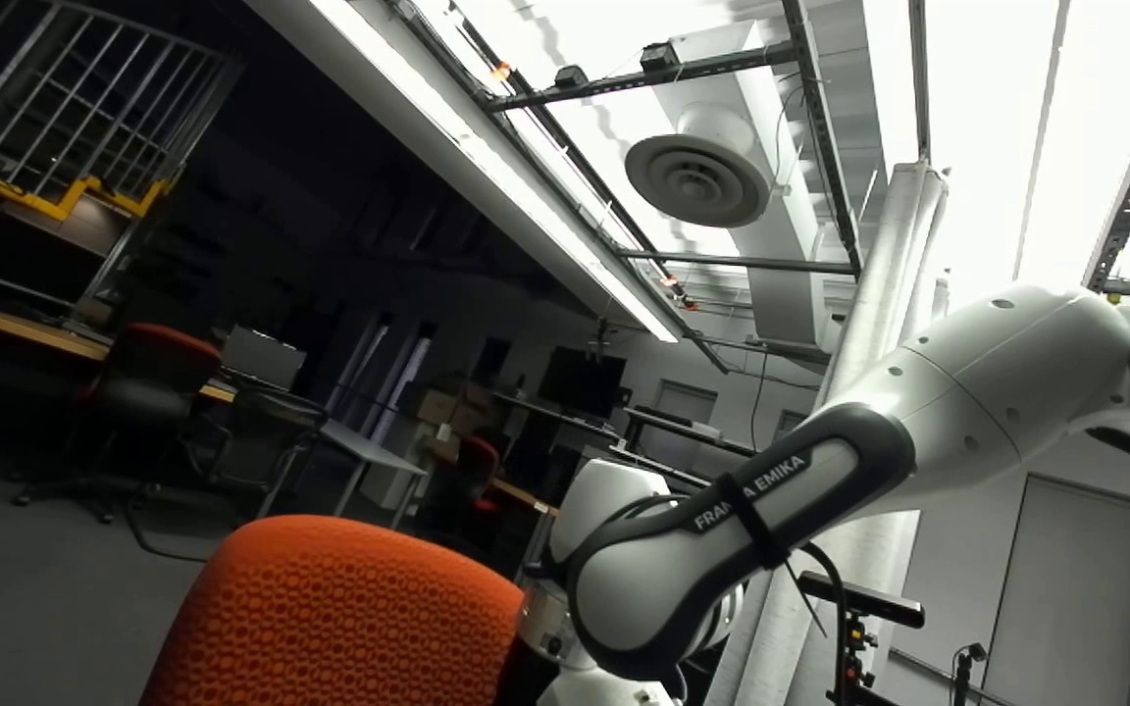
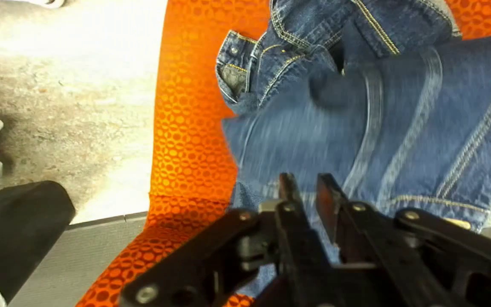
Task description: Remove the jacket from the top rall and place it on the seat
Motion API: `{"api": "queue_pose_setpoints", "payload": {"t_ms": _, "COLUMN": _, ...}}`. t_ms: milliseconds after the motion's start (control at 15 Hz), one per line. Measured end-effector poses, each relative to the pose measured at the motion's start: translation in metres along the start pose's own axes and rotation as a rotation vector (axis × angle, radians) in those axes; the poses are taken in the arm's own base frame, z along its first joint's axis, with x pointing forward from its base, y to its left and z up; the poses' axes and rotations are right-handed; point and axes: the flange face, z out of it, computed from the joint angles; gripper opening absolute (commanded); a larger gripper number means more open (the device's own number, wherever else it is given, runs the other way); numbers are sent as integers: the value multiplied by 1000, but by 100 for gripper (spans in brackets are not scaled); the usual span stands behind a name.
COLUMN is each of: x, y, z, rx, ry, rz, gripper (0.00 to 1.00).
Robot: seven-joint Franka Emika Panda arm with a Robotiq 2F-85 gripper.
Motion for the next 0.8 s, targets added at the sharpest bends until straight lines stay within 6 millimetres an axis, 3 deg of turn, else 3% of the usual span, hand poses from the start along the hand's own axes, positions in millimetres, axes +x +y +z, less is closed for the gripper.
{"api": "queue_pose_setpoints", "payload": {"t_ms": 467, "x": -3, "y": 3, "z": 9, "rx": -20, "ry": -63, "rz": 5, "gripper": 100}}
{"api": "queue_pose_setpoints", "payload": {"t_ms": 800, "x": 0, "y": 7, "z": 2, "rx": -26, "ry": -76, "rz": 12, "gripper": 100}}
